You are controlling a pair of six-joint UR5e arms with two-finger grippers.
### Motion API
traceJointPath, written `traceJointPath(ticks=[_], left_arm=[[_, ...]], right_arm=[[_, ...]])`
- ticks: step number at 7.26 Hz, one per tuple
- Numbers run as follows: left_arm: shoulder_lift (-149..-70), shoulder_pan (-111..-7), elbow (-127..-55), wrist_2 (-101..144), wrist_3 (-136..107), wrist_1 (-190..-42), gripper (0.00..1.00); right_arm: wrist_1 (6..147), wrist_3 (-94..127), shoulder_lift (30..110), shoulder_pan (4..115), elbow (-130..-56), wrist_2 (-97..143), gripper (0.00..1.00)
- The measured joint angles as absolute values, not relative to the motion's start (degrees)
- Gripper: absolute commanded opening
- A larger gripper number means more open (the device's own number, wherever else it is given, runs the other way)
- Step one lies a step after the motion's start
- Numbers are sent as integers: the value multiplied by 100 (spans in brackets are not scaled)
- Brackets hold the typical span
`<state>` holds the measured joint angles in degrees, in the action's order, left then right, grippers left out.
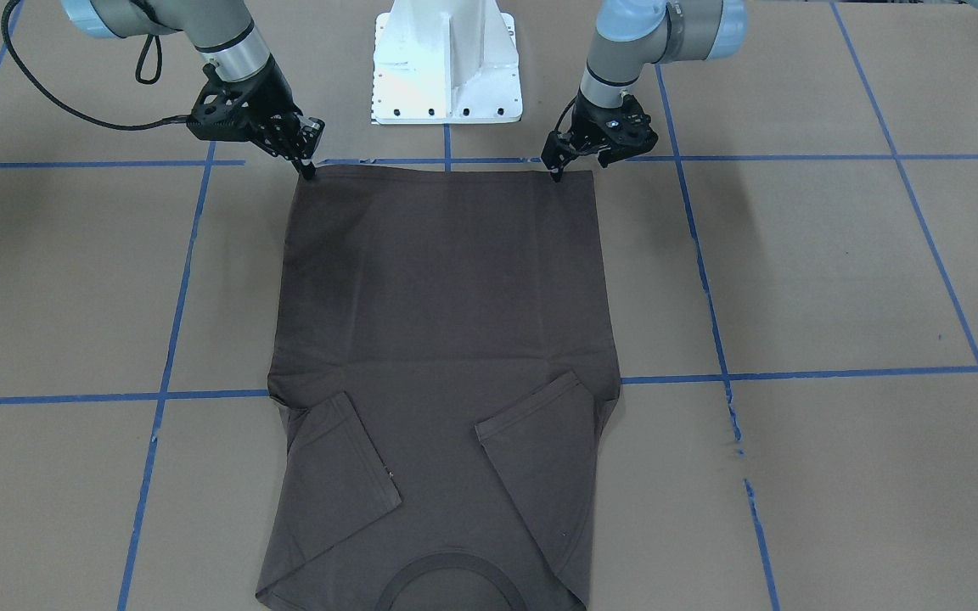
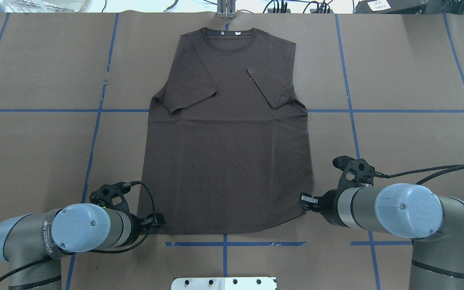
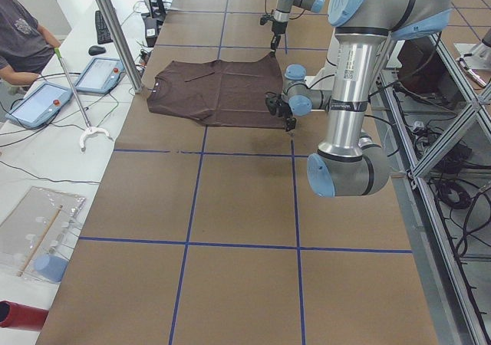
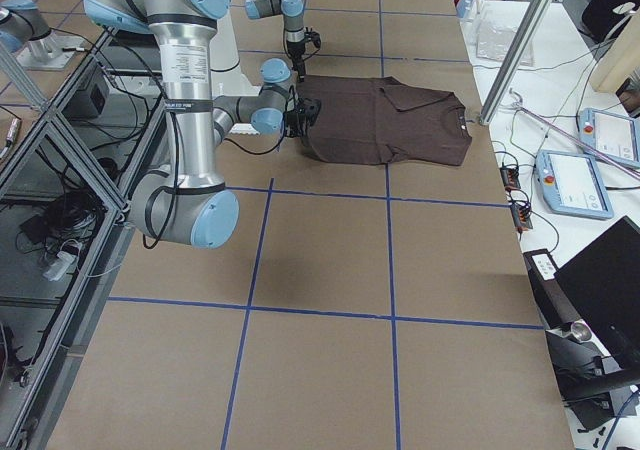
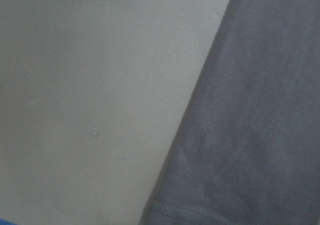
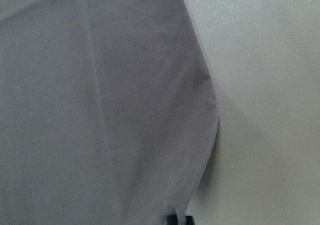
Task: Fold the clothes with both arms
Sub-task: 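Grasp both hem corners nearest the robot with both grippers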
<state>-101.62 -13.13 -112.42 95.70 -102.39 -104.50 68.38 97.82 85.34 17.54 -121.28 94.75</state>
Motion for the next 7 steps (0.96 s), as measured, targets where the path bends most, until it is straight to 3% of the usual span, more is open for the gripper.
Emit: traceJointPath(ticks=[1, 5, 7], left_arm=[[-10159, -1316, -11228, 9518, -10239, -10450, 90], [-10165, -1321, -11234, 9470, -10268, -10448, 44], [-10168, -1325, -11284, 9466, -10266, -10444, 31]], right_arm=[[6840, 9782, 8534, 1752, -12124, 9475, 0], [6847, 9782, 8534, 1750, -12121, 9475, 0], [6847, 9782, 8540, 1756, -12128, 9475, 0]])
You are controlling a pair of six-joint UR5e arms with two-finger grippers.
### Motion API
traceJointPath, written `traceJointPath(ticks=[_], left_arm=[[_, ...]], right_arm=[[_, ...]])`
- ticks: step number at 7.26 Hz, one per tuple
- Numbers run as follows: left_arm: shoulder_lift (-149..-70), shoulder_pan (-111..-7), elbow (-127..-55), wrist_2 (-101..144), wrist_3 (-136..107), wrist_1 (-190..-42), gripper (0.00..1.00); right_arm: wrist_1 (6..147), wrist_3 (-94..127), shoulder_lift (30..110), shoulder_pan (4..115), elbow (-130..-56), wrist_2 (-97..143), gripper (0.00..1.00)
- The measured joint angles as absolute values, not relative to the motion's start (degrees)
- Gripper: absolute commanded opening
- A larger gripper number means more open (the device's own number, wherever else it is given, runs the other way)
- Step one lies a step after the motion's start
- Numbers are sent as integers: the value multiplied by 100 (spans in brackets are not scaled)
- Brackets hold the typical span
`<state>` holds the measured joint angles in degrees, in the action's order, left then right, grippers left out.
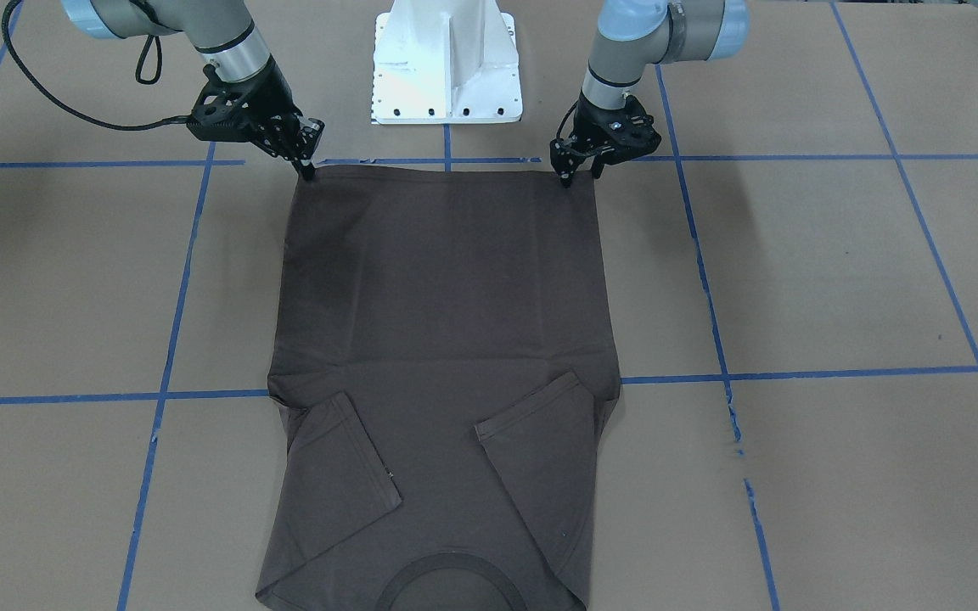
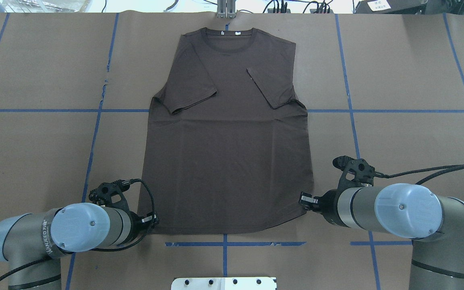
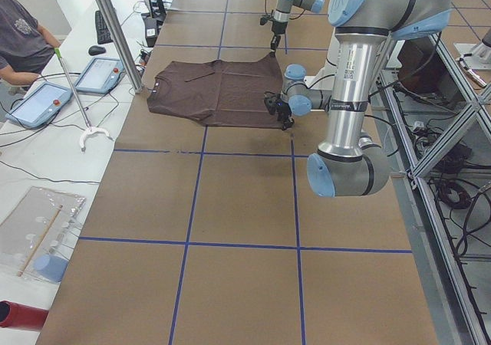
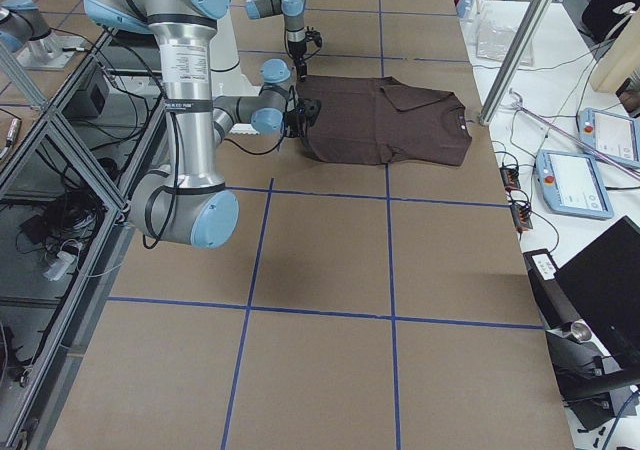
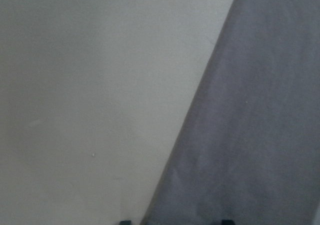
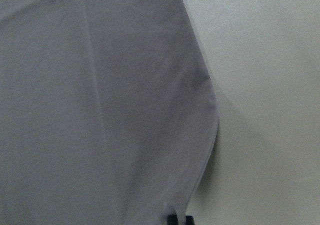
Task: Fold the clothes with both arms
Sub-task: 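Grasp both hem corners nearest the robot with both grippers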
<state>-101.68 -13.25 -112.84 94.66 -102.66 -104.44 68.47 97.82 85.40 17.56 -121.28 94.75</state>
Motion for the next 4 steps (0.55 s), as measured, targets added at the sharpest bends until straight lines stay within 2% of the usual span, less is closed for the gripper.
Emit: traceJointPath(ticks=[1, 2, 3, 4], left_arm=[[-10169, -1327, -11335, 9466, -10266, -10435, 28], [-10169, -1327, -11363, 9468, -10268, -10429, 18], [-10168, -1327, -11374, 9471, -10271, -10425, 0], [-10164, -1326, -11381, 9473, -10272, -10424, 0]], right_arm=[[6847, 9782, 8554, 1757, -12131, 9475, 0], [6847, 9782, 8563, 1757, -12132, 9475, 0], [6847, 9782, 8569, 1758, -12132, 9475, 0], [6847, 9782, 8574, 1758, -12130, 9475, 0]])
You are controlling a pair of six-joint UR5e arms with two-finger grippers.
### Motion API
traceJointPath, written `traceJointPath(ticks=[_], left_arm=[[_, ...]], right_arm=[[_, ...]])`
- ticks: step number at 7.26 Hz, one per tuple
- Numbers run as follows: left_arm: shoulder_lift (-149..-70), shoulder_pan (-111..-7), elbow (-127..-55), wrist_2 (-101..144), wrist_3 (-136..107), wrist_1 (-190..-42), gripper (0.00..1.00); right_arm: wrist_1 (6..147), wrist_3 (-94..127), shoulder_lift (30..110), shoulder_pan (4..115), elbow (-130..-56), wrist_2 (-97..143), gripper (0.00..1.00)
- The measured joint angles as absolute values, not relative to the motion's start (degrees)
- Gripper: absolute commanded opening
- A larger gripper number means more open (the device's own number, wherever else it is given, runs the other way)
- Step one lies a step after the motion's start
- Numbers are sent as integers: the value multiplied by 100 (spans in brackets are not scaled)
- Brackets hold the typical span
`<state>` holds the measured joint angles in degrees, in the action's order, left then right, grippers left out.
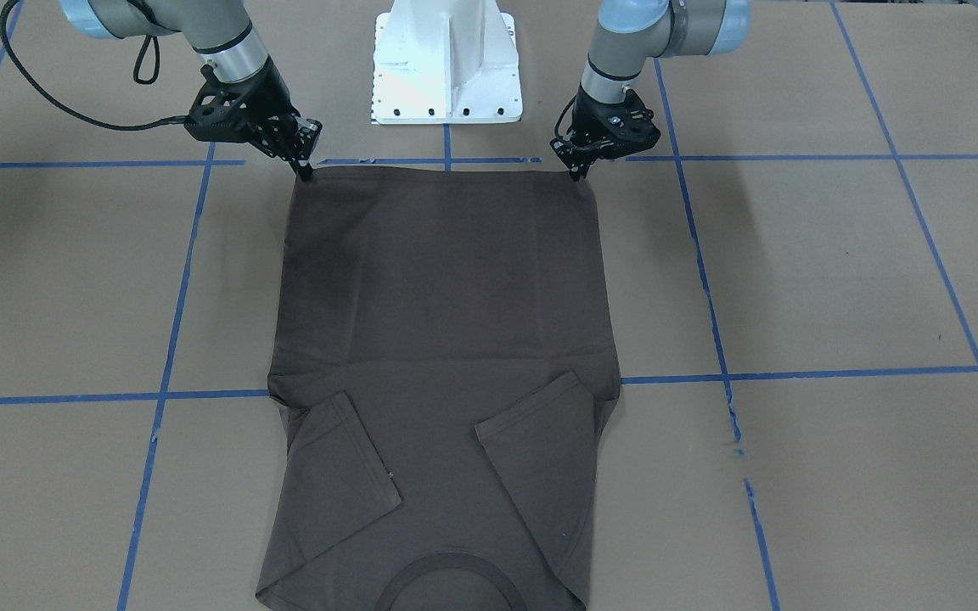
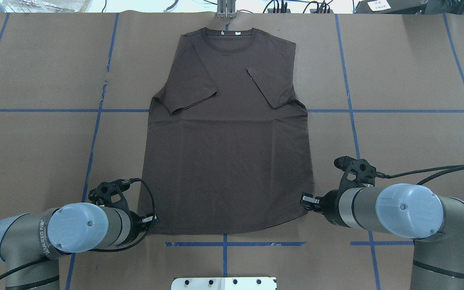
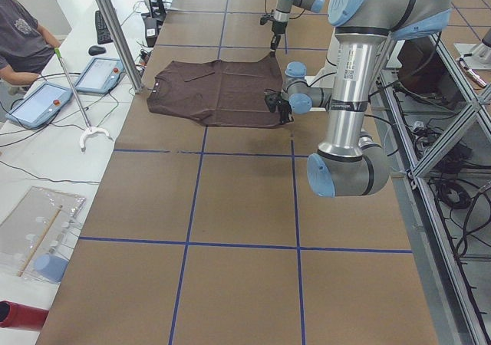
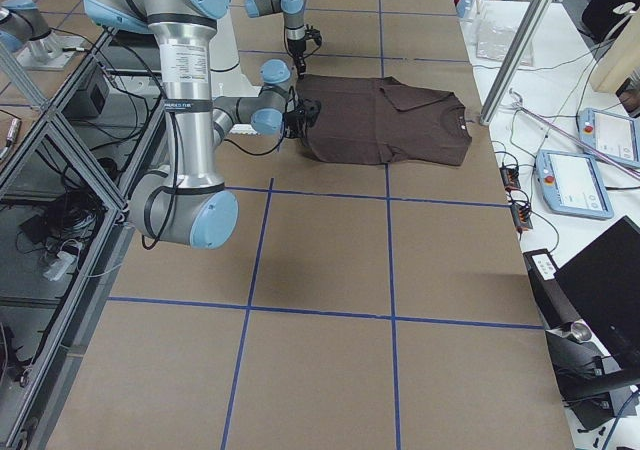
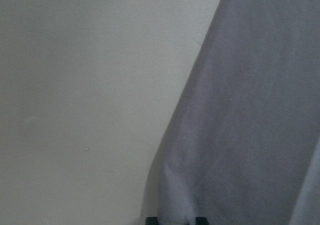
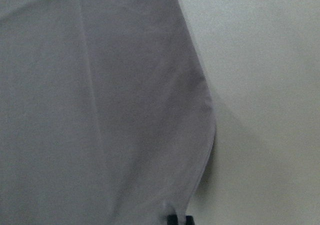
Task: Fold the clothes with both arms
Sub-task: 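Grasp both hem corners nearest the robot with both grippers, then lift the hem with both grippers and fold it toward the collar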
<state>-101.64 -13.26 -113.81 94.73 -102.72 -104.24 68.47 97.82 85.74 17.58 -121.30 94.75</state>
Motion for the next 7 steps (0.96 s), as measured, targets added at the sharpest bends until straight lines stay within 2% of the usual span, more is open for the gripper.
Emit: traceJointPath(ticks=[3, 7], left_arm=[[-10176, -1327, -11558, 9503, -10264, -10346, 0], [-10171, -1222, -12928, 9804, -10210, -9202, 0]], right_arm=[[6857, 9782, 8608, 1771, -12223, 9507, 0], [6860, 9779, 9187, 1716, -12958, 10308, 0]])
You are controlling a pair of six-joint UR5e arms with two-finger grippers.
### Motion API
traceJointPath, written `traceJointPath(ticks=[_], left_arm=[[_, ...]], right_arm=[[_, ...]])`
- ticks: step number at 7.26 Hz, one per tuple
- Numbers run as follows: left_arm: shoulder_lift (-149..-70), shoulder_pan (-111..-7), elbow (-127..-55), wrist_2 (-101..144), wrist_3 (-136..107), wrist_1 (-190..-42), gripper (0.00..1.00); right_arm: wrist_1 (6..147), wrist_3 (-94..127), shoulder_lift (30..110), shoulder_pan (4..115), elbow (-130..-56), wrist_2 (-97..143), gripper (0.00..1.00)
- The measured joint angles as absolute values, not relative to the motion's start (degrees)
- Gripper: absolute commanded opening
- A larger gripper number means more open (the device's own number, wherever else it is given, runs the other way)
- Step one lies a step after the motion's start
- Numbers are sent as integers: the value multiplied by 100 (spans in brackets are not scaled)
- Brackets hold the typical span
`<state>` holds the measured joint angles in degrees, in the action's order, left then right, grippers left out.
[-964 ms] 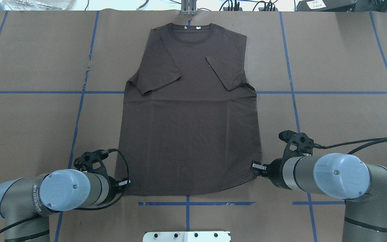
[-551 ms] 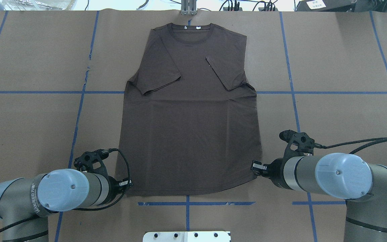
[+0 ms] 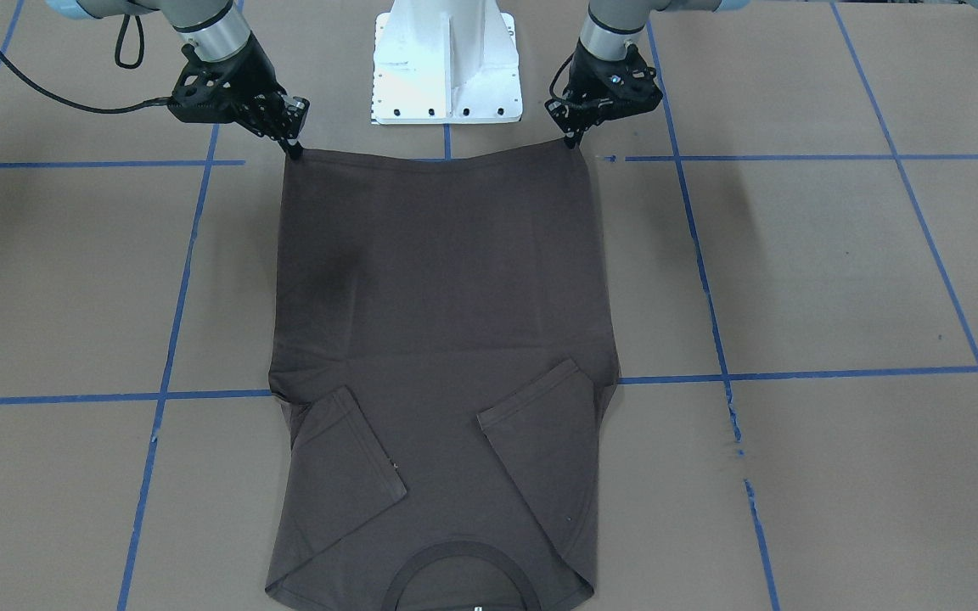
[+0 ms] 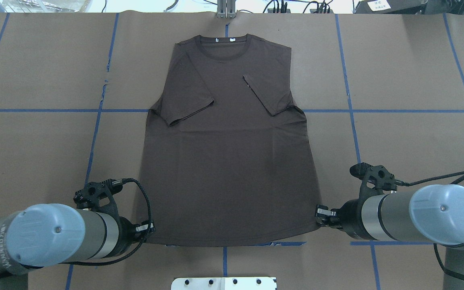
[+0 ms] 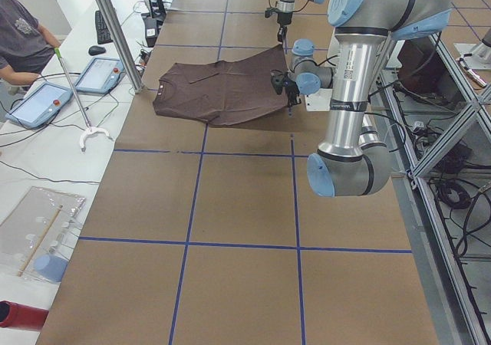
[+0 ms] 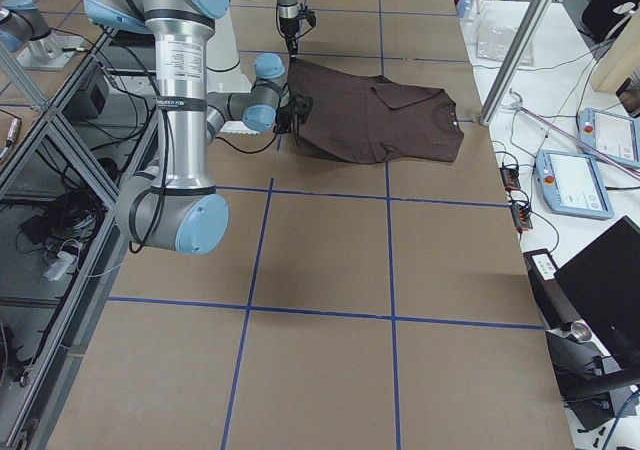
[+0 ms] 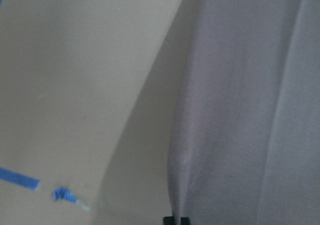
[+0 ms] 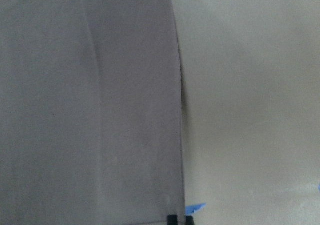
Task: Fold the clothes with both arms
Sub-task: 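Lift the hem with both grippers and fold it toward the collar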
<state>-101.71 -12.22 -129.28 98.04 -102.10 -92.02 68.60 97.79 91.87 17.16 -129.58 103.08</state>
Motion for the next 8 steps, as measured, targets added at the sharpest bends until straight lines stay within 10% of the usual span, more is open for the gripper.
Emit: traceJointPath(ticks=[8], left_arm=[[-10359, -1612, -13373, 9989, -9866, -8790, 0]], right_arm=[[6850, 9470, 8986, 2819, -13091, 11202, 0]])
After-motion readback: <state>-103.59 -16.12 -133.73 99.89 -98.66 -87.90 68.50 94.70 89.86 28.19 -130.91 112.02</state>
